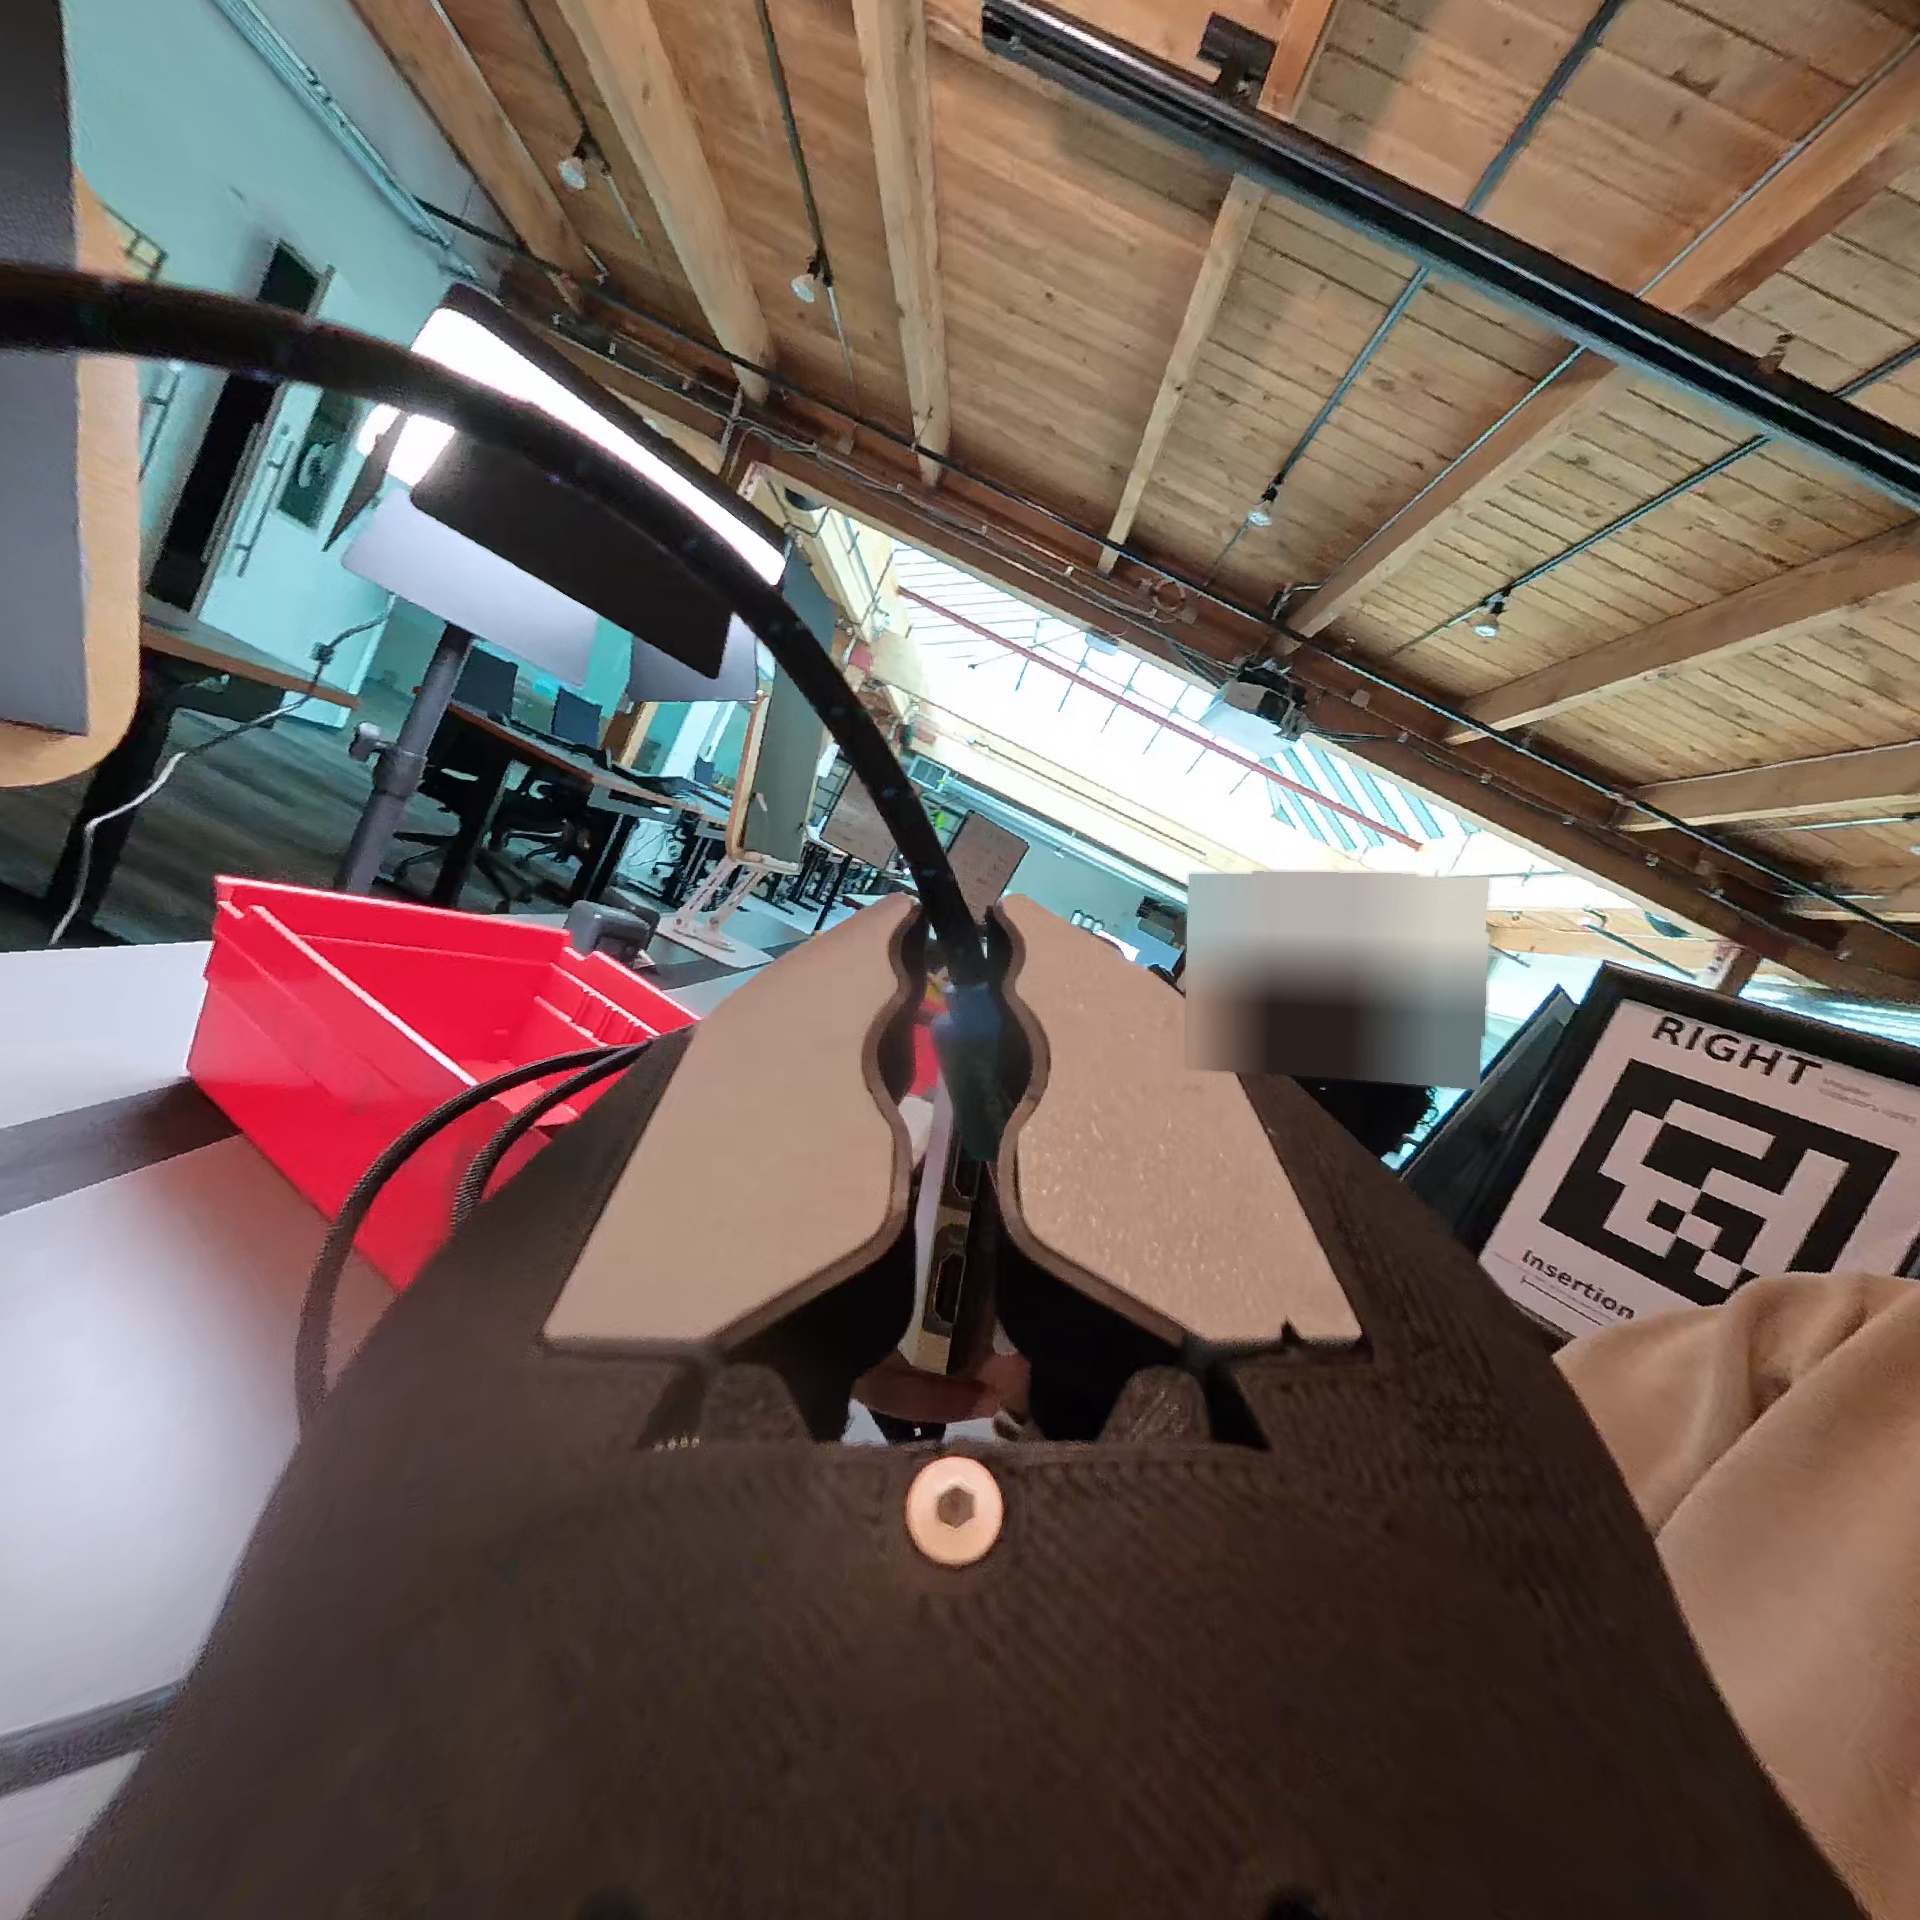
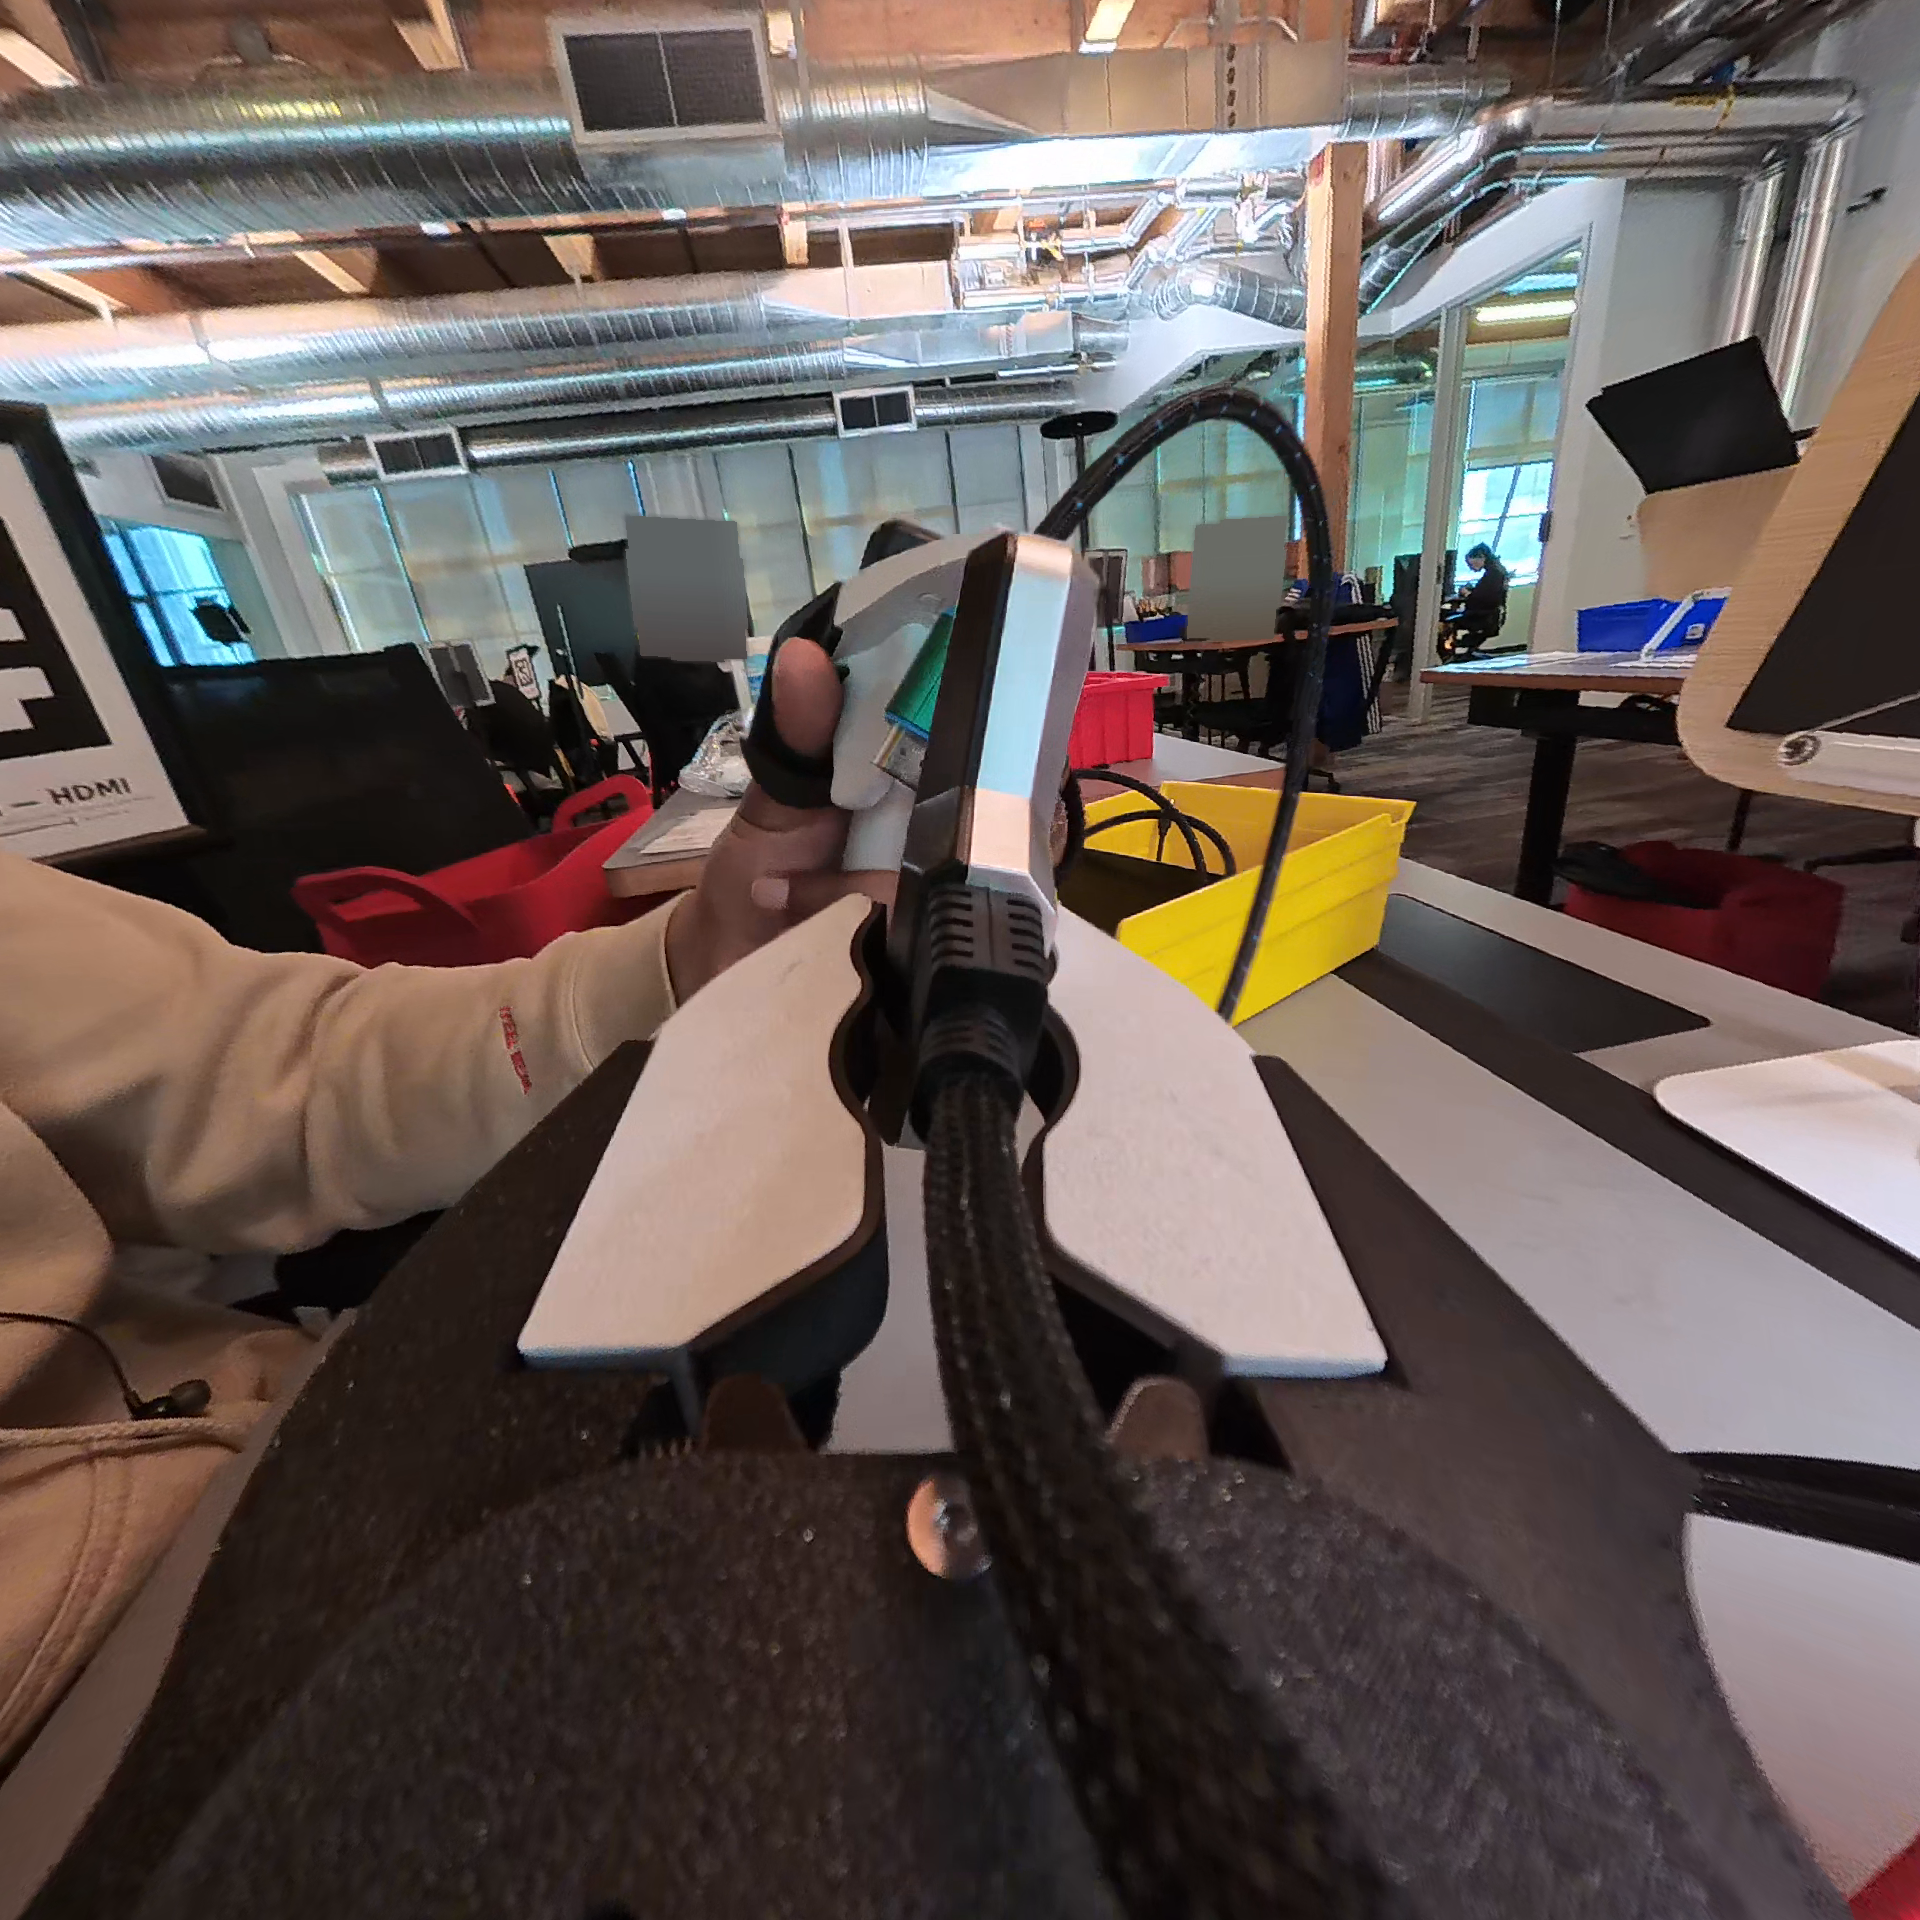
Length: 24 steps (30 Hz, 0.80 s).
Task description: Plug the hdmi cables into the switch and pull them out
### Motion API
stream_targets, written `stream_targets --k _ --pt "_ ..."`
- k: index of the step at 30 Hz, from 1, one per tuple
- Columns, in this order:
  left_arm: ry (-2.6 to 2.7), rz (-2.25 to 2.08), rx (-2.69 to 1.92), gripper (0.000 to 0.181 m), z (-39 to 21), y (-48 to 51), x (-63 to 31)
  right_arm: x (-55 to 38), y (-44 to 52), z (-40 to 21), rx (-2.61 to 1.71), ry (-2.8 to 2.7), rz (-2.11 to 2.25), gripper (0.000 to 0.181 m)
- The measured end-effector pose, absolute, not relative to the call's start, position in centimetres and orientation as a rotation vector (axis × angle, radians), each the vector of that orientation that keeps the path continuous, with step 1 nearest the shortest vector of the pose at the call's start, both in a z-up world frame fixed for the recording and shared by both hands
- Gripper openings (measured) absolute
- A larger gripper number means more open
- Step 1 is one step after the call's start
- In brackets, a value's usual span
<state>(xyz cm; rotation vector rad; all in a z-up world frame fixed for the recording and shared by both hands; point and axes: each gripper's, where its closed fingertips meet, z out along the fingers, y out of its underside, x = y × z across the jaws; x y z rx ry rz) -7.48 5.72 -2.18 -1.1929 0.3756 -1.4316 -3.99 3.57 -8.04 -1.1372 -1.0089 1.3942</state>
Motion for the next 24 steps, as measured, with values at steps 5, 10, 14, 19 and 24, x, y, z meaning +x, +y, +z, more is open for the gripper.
stream_targets --k 5,10,14,19,24 --pt "0.431 -1.524 -1.148 0.013 -2.6 5.0 -6.8 -3.3 3.9 -7.5 -1.128 -0.966 1.468 0.024" --pt "0.452 -1.575 -1.127 0.014 -3.0 4.8 -6.9 -2.4 4.4 -7.2 -1.133 -0.939 1.513 0.024" --pt "0.508 -1.591 -1.068 0.024 -2.4 3.8 -7.2 -1.9 4.7 -6.9 -1.13 -0.917 1.545 0.024" --pt "0.694 -1.604 -1.062 0.027 -2.3 1.6 -7.0 -1.7 4.7 -6.8 -1.128 -0.918 1.554 0.024" --pt "0.971 -1.709 -1.077 0.028 -4.5 -1.7 -6.2 -2.0 4.4 -7.1 -1.136 -0.944 1.554 0.024"
